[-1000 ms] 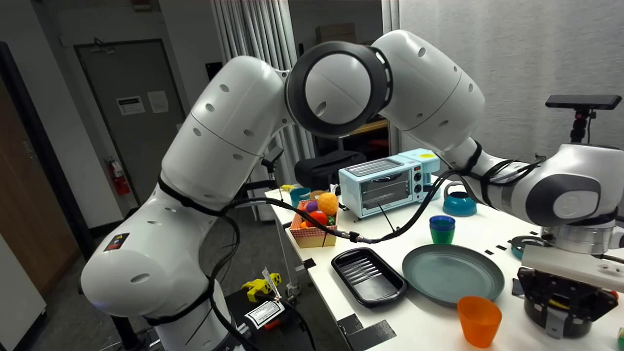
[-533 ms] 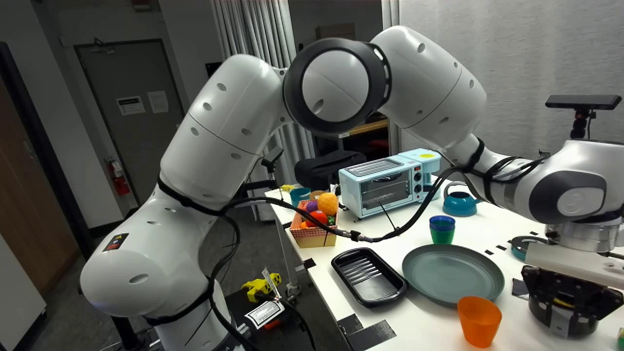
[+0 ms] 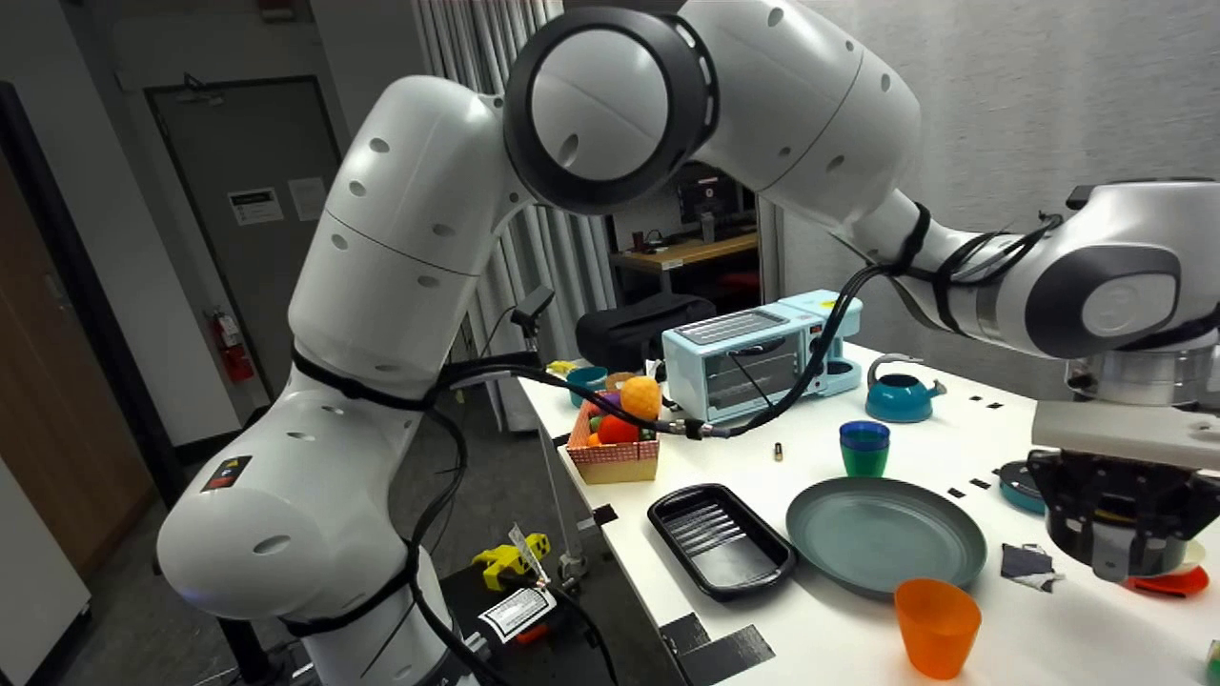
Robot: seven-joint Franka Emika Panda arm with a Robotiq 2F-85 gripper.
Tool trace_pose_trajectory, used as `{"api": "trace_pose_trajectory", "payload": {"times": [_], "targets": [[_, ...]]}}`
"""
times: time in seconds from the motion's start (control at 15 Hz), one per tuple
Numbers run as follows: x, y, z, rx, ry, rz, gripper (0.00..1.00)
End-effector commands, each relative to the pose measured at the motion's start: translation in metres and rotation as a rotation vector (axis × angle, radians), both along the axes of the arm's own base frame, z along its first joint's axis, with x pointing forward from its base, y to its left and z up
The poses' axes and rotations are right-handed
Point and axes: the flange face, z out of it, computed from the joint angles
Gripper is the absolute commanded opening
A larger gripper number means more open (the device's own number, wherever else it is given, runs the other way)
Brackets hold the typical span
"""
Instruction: Pour the contents in the pot on the plate
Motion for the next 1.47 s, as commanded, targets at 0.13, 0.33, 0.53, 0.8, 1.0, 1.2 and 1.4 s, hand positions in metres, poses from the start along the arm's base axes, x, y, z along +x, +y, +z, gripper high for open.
{"api": "trace_pose_trajectory", "payload": {"times": [0.13,0.33,0.53,0.8,1.0,1.2,1.4], "targets": [[-0.011,0.06,0.033,-0.031,-0.079,0.15,0.09],[-0.015,0.099,0.038,-0.049,-0.1,0.227,0.09],[-0.02,0.134,0.038,-0.081,-0.111,0.304,0.09],[-0.03,0.166,0.028,-0.147,-0.125,0.382,0.09],[-0.038,0.179,0.016,-0.227,-0.168,0.414,0.09],[-0.048,0.185,0.001,-0.309,-0.22,0.42,0.09],[-0.053,0.183,0.0,-0.385,-0.319,0.385,0.09]]}}
